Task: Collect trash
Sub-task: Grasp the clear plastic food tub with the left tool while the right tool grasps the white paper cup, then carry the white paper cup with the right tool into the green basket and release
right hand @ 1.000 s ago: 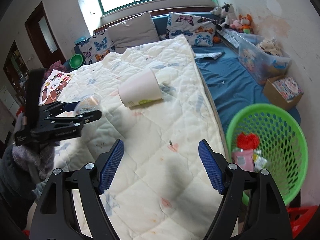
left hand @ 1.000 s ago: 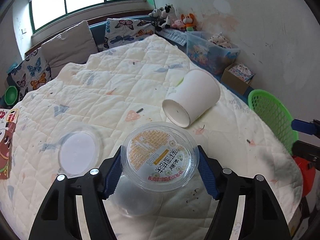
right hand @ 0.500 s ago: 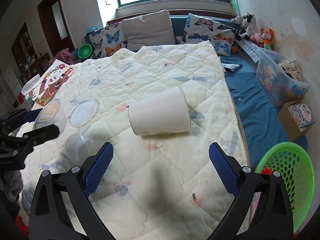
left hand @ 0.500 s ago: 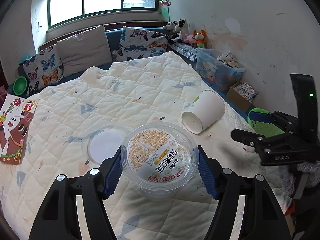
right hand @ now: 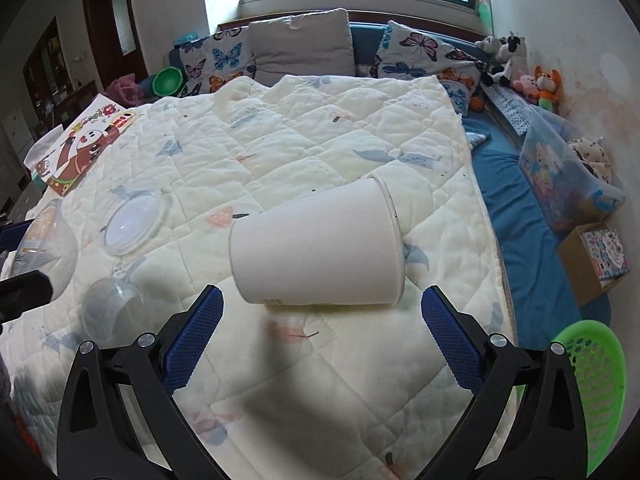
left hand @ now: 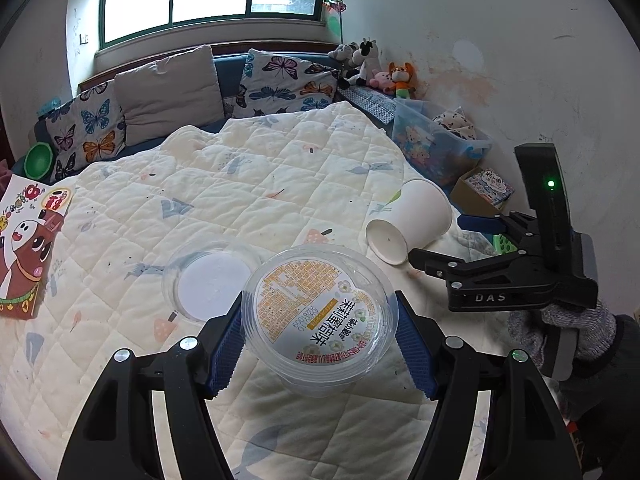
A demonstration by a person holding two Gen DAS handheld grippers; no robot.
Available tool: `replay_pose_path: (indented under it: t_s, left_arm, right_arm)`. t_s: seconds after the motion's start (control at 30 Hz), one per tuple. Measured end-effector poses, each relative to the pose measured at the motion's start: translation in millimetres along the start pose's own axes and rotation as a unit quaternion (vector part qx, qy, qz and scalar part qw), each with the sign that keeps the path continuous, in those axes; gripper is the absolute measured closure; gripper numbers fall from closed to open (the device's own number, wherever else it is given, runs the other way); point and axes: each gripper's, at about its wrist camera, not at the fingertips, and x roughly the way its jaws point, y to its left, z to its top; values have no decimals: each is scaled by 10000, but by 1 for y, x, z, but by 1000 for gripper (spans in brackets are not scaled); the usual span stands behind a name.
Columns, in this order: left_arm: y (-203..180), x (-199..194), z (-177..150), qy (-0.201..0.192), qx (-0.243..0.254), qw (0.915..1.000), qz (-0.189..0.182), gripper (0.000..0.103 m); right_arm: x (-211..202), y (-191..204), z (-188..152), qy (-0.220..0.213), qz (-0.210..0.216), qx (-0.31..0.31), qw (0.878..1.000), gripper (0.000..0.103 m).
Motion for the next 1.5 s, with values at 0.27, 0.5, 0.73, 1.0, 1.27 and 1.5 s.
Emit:
replay_pose_path:
  t_s: [0.27,0.5,0.73,1.0,1.27,1.5]
  left_arm:
    - [1,1,0,-1,-14,10000,-25,36]
    - [0,3,0,15,-26,10000,-31,36]
    - [0,5,-1,16,-32,10000,-33,36]
    - [-7,0,-1,-46,46,9999,-99,36]
    - [-30,-4,0,-86,192,9994,-269,36]
    - [-62,0,1,-25,381,9981,-486,36]
  right_arm:
    - [12,0,3,39,-38,-12,10000,5]
    - [21,-1,4,90,-127,0,9999,9]
    - [10,4,2,-1,-165,-79,9998,17]
    - [-20,1,-11,-43,-47,27,10000,17]
    - [-60,-11,-39,-48,-81,239,9997,17]
    - [-92,-34,-66,-72,-200,524,9984,17]
